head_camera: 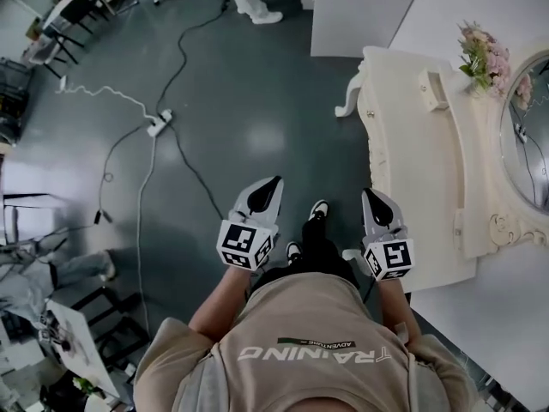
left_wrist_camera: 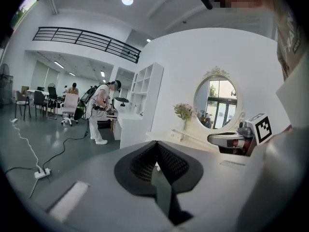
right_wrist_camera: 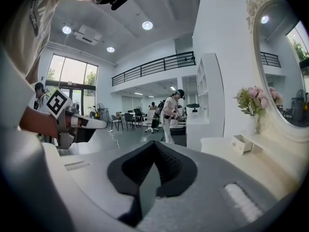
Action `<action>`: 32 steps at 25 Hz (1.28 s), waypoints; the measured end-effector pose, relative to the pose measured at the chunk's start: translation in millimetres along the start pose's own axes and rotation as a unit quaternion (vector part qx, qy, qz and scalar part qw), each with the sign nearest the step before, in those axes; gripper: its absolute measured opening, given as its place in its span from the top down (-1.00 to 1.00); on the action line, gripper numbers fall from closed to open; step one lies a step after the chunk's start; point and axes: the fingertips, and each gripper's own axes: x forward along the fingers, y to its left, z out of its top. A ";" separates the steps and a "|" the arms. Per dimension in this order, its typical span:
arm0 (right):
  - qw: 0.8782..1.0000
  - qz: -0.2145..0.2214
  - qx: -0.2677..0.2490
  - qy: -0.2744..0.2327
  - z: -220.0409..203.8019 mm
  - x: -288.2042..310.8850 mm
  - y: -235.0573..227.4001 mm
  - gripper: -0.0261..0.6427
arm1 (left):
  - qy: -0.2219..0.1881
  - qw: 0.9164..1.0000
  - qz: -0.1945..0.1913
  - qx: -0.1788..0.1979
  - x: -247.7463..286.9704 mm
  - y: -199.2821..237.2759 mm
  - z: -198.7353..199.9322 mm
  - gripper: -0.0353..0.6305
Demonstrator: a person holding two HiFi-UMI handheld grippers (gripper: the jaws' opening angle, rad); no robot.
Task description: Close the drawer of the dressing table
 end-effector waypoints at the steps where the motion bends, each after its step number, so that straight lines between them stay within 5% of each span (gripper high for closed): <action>1: 1.000 -0.003 0.001 -0.007 4.6 9.0 -8.4 0.92 | -0.002 1.000 0.000 0.004 7.2 4.1 7.7 0.84; 13: 0.999 -0.012 0.024 -0.043 28.2 91.3 -96.2 0.92 | -0.032 0.997 0.000 0.071 121.6 24.2 99.4 0.84; 22: 1.000 -0.007 0.020 -0.002 17.6 119.3 -131.6 0.92 | -0.011 0.999 0.006 0.045 161.9 37.1 90.0 0.84; 32: 0.999 -0.031 0.021 0.021 26.3 185.4 -157.2 0.92 | -0.006 1.000 0.000 0.005 224.5 105.0 93.1 0.84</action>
